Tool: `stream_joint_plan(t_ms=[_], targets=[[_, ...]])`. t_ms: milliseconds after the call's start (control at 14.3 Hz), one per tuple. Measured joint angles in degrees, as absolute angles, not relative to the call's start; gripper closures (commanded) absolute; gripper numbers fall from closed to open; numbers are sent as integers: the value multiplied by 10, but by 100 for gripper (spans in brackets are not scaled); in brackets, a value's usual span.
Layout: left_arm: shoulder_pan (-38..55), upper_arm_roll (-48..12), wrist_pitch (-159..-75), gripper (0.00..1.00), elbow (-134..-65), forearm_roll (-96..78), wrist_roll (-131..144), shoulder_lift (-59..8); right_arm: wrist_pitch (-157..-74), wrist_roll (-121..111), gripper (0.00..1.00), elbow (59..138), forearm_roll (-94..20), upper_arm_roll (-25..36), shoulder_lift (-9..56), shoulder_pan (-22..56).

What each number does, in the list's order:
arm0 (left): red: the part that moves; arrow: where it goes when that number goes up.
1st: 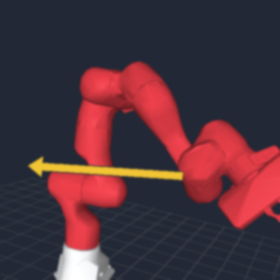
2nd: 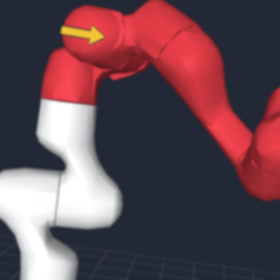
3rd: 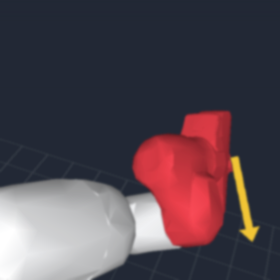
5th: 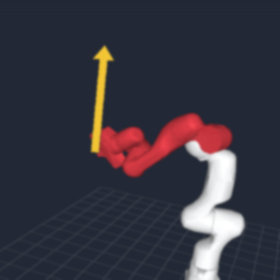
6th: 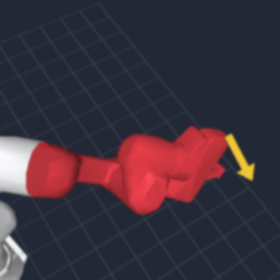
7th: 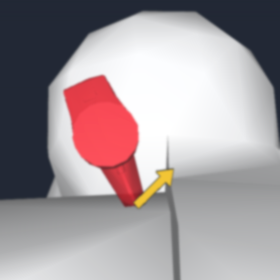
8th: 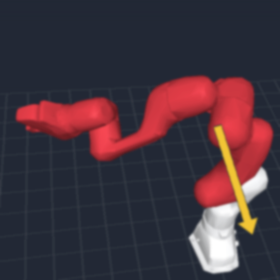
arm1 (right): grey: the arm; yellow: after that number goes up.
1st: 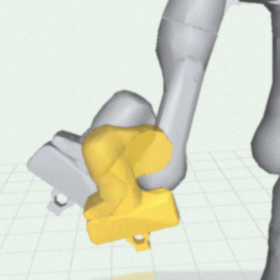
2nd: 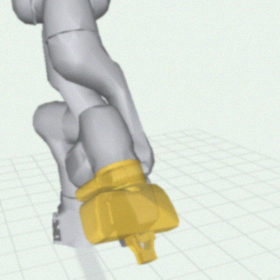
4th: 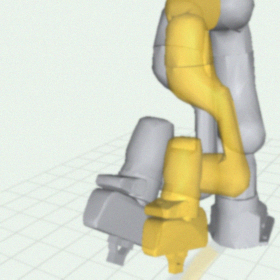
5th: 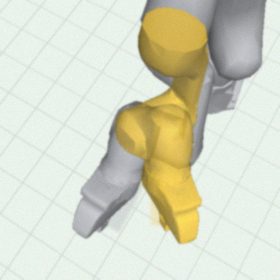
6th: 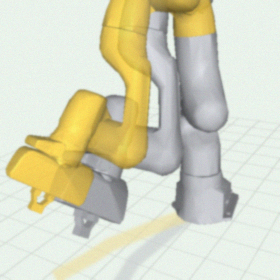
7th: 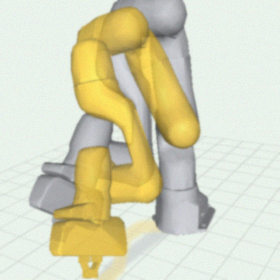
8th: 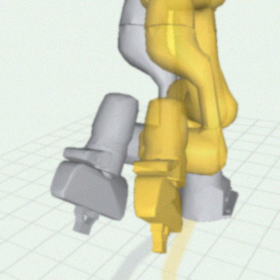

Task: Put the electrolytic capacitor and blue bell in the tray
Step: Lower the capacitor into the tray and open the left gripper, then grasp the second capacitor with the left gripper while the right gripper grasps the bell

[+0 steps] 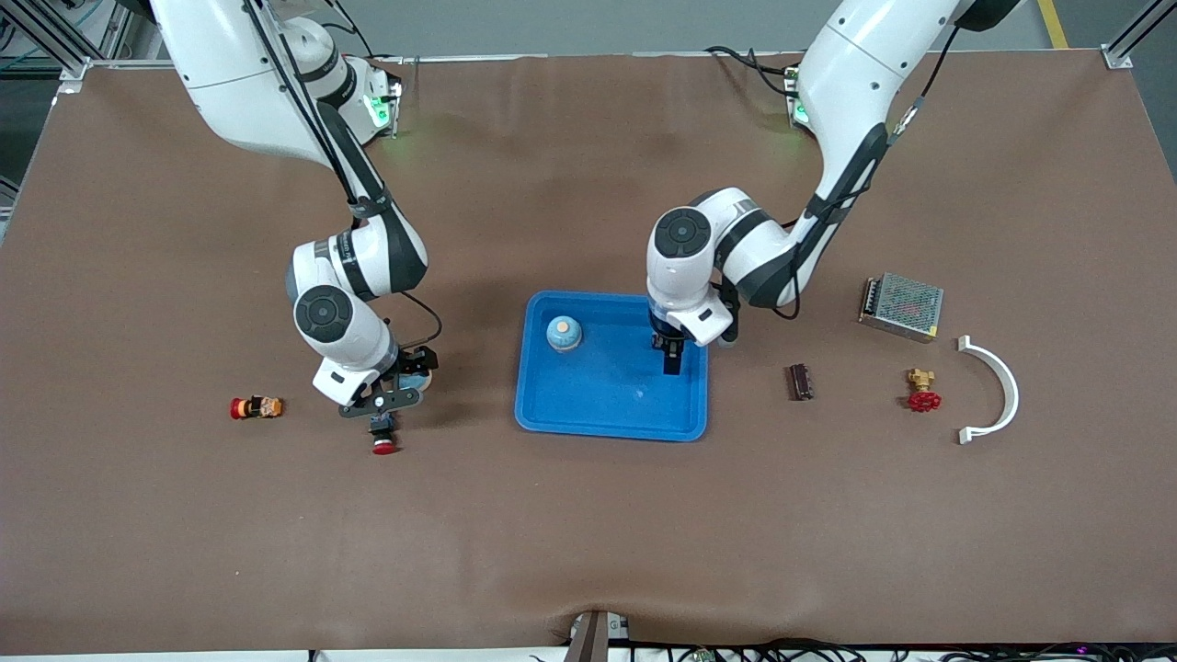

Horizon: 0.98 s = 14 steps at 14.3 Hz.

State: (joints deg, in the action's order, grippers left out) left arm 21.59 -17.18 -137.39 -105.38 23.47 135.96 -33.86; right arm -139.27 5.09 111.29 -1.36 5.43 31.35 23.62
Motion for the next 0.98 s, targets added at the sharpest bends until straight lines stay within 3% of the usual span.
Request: stream_joint_plan(t_ms=[979], targets=[[157, -172, -1268, 0, -1074, 235, 920, -287, -1416, 53, 0, 1123, -26, 49, 323, 241]])
